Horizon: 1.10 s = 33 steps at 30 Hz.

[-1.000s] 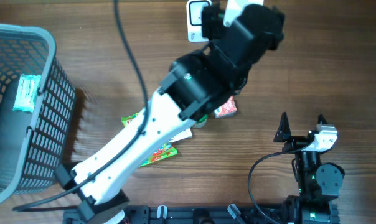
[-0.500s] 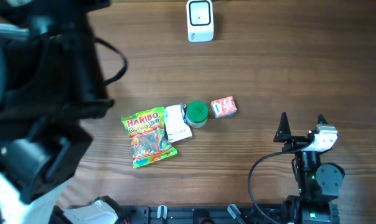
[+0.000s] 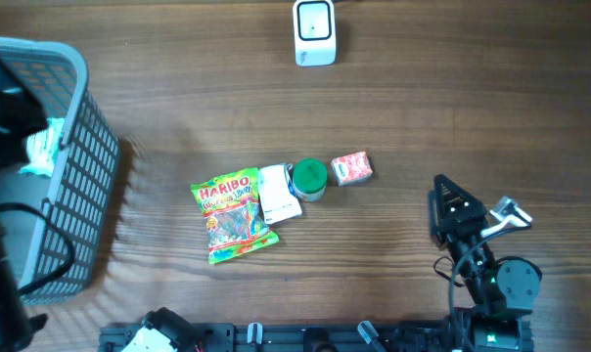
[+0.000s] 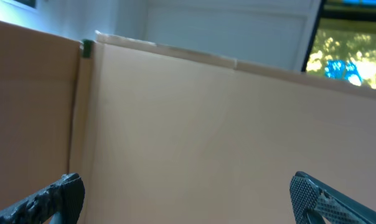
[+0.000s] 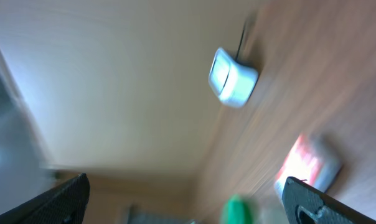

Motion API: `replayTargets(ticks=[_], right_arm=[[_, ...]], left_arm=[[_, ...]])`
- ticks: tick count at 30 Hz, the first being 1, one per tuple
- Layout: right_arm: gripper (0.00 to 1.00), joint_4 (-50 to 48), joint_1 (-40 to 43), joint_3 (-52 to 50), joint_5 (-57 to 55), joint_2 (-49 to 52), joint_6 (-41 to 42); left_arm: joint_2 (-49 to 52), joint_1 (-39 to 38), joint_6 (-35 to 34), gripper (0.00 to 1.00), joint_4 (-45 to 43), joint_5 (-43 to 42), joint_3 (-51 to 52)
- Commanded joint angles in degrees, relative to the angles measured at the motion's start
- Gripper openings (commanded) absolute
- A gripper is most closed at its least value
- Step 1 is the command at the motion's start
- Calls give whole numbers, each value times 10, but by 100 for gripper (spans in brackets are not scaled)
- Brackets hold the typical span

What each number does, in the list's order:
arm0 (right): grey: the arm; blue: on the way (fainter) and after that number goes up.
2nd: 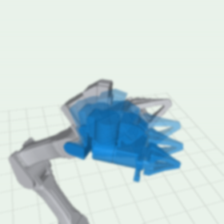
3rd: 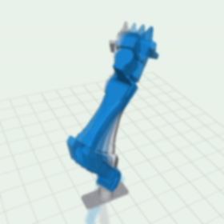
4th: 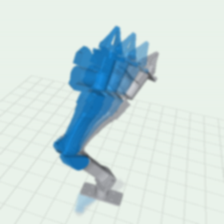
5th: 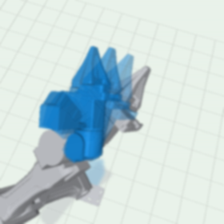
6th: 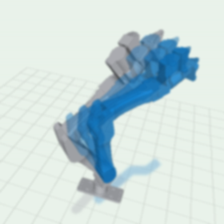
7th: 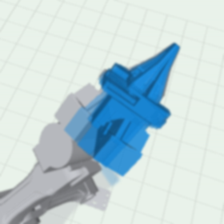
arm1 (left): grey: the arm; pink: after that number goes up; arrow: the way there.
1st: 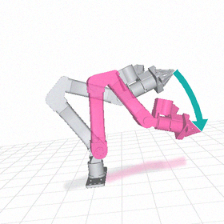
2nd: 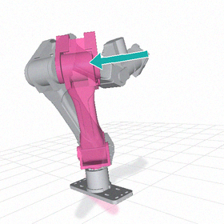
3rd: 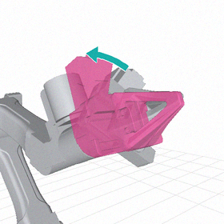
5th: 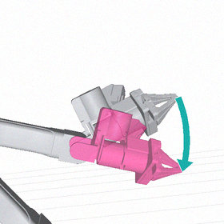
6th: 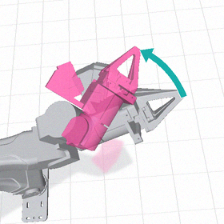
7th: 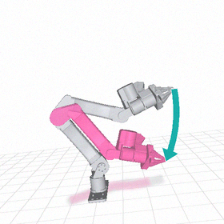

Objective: Scan the item barcode
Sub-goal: 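Retract the left arm and reach the right gripper to the pink pack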

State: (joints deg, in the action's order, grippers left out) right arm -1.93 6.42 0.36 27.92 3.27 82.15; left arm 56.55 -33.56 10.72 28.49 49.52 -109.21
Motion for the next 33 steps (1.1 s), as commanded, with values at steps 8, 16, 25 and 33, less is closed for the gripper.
replayTargets(ticks=[8,16,25,33], right_arm=[[99,-16,-2,103,161,26,-12],[99,379,-2,435,125,283,-366],[100,744,-11,729,-86,579,-553],[100,644,-122,729,-20,841,-552]], left_arm=[[-63,37,-42,100,-38,-58,124],[-151,170,-115,100,-37,-151,208],[-279,292,-147,100,-10,-292,239],[-295,316,-146,100,-46,-264,239]])
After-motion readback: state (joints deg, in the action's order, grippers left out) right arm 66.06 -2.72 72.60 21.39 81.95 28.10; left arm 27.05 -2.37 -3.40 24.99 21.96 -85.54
